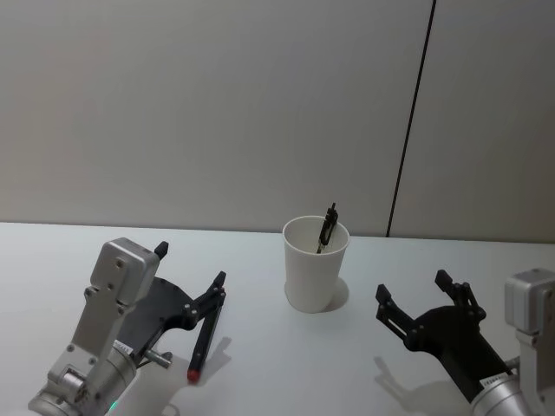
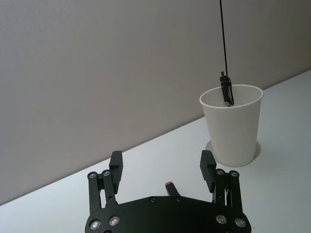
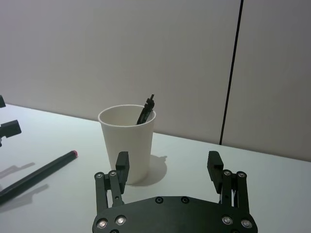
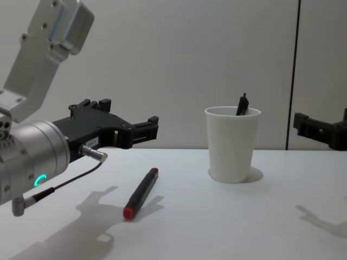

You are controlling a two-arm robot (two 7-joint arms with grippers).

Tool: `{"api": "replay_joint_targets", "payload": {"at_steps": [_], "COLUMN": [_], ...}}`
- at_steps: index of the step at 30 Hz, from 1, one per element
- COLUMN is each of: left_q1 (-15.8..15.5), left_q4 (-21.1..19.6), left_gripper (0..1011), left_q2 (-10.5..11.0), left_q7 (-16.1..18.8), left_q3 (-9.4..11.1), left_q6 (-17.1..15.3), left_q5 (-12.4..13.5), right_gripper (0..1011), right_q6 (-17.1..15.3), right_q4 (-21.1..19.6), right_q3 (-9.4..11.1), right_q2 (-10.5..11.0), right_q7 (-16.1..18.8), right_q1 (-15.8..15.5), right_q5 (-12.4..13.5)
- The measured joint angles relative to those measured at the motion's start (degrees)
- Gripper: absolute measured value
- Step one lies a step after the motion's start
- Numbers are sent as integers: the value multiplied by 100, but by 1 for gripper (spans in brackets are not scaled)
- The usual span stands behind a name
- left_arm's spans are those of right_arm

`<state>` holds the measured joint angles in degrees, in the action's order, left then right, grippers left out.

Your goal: Place the pen into the pen holder.

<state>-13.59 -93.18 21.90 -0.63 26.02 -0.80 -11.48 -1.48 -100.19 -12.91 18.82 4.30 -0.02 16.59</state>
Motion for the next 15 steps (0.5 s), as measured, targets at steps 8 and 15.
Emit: {"api": "replay_joint_targets", "payload": {"at_steps": [8, 15], "left_q1": [0, 2], "left_q4": [0, -3], "left_gripper": [1002, 1002], "left_q2": [0, -1], "left_q7": [0, -7], "left_q3": [0, -4], "left_q6": [0, -7], "left_q5": [0, -3], "right_gripper": [1001, 1001], "right_q6": [-47, -48], "right_q4": [-101, -104], "right_q3": [-6, -6], "right_q2": [50, 51], "right_q7": [-48, -48], "right_q1": [-80, -82], "right_q5": [-15, -15]}}
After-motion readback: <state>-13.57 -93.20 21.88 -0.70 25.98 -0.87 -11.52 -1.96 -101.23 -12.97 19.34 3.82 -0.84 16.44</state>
